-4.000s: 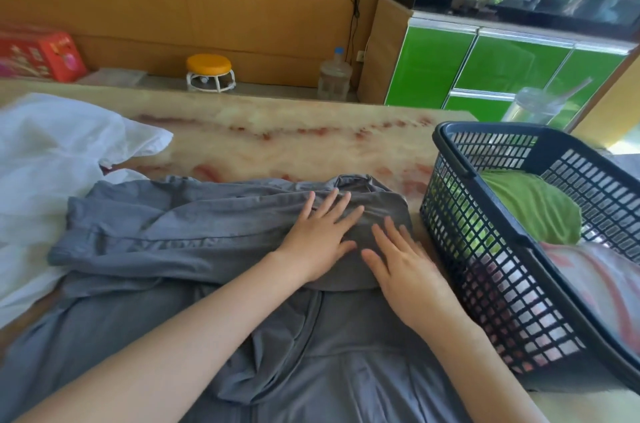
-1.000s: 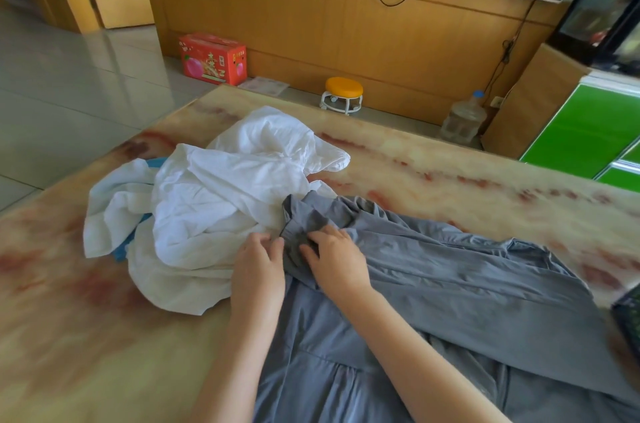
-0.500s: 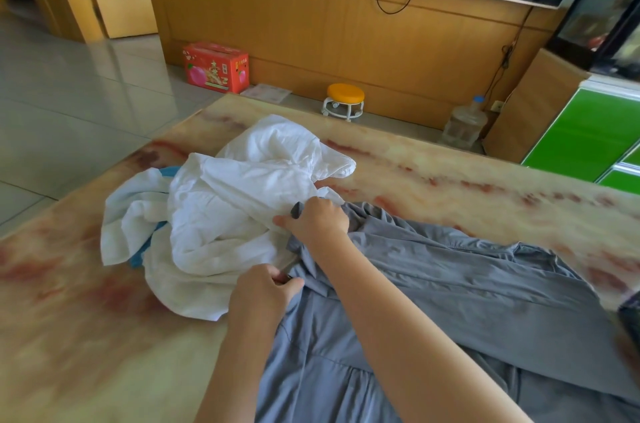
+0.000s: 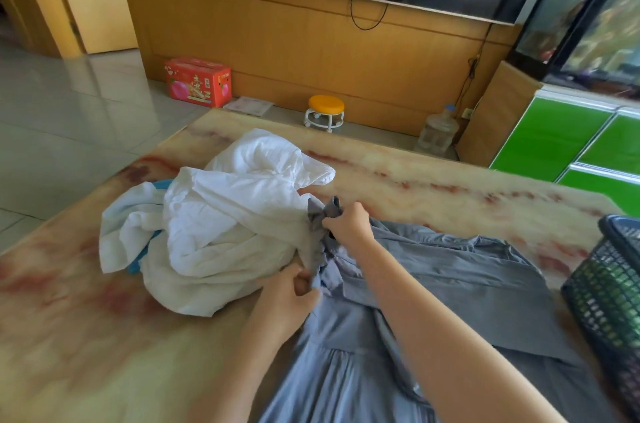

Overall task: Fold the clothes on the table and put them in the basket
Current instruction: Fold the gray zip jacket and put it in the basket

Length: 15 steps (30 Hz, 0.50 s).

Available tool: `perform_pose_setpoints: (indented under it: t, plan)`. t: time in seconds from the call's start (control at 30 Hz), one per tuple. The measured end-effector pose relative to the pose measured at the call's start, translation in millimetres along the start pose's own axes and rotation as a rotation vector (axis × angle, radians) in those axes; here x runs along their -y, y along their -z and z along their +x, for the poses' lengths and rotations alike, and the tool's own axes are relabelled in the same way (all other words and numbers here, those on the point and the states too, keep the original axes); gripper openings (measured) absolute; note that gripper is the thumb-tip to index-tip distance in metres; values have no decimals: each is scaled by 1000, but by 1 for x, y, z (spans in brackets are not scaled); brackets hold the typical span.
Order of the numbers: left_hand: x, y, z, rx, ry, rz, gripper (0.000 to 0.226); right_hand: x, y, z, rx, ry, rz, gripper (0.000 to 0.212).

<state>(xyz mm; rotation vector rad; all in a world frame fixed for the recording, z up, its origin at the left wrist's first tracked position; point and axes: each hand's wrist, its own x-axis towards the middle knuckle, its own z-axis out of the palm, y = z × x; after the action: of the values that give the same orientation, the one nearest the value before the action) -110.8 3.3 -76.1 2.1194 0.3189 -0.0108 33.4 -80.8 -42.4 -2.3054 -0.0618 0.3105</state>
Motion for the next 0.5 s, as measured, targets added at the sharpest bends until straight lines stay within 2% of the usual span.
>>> perform_pose_setpoints:
  t: [0.17,0.27,0.5]
  plan:
    - [-51,-41,-11,97,-112,-27,25,-35,56,-12,-65,-38,182,11]
    - [-79,-76,-13,162,-158,4,37,-70,93,-18,-124,-68,203,25]
    - [-112,-163,-11,316,-126,86,28,-141,129,-20,-203,-173,151,36]
